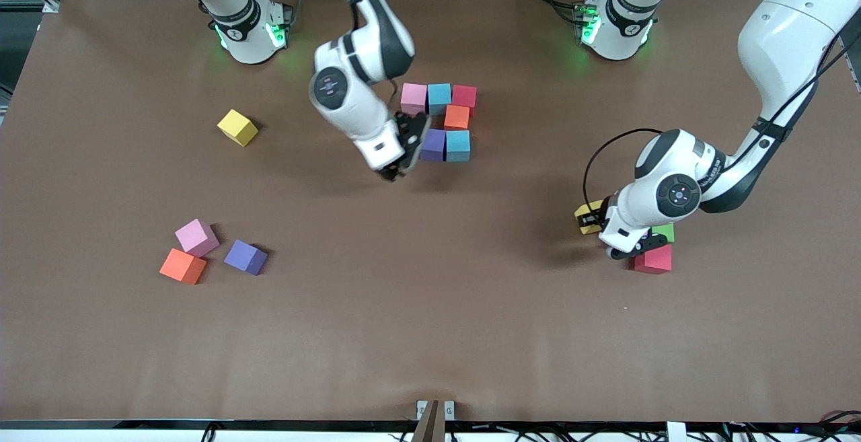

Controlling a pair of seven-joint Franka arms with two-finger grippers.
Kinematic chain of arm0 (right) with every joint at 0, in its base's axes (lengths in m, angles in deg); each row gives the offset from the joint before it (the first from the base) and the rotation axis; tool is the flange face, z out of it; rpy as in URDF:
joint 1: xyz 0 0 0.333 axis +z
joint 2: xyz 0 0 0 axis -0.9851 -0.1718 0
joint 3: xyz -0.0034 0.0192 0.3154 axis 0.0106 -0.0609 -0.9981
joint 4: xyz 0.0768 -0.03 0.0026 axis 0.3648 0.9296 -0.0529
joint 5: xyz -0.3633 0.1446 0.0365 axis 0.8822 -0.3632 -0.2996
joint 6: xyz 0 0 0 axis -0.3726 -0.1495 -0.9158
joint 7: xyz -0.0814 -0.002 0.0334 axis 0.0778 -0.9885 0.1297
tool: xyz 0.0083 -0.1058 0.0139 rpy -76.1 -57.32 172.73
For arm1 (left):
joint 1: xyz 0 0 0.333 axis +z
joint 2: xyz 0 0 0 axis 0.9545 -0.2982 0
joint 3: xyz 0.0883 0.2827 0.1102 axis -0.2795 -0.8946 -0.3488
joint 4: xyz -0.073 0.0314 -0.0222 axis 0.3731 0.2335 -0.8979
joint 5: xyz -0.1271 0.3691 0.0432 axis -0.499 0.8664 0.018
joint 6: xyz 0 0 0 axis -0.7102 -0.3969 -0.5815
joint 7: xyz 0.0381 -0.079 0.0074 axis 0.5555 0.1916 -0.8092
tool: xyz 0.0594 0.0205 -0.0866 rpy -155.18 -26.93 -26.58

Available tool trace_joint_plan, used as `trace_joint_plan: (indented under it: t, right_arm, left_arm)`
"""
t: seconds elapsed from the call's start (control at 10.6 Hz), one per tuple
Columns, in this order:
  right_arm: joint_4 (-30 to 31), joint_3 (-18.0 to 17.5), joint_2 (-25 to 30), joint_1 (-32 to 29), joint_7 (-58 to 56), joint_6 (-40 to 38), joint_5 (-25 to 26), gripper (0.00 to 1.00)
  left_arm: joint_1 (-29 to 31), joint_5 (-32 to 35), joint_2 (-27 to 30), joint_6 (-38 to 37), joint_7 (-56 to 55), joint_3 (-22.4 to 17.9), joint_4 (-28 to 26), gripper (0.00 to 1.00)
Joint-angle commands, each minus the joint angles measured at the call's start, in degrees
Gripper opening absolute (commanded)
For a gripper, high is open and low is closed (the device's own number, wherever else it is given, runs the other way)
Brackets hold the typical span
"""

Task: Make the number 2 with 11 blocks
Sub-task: 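Grasp the yellow cube with the left gripper while the right gripper releases purple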

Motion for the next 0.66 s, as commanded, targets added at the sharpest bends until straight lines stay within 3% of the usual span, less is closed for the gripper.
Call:
trace_joint_plan:
  t: [0.0, 0.19, 0.56]
  right_arm:
    - [-0.27, 6.79, 1.46, 0.32, 1.26, -2.87, 8.38, 1.0]
    - [-0.46, 11.97, 1.19, -0.38, 1.26, -2.97, 13.7, 1.0]
    - [-0.63, 12.09, -0.12, -11.16, -3.55, -2.88, 14.06, 1.0]
  left_arm:
    - [-2.26, -3.92, 1.12, -0.68, -9.2, 3.62, 0.55, 0.21]
    - [-5.69, -3.93, 1.12, -0.68, -18.95, 5.21, 1.16, 0.21]
    - [-18.33, -4.62, 0.42, -0.68, -41.54, 5.39, 7.92, 0.21]
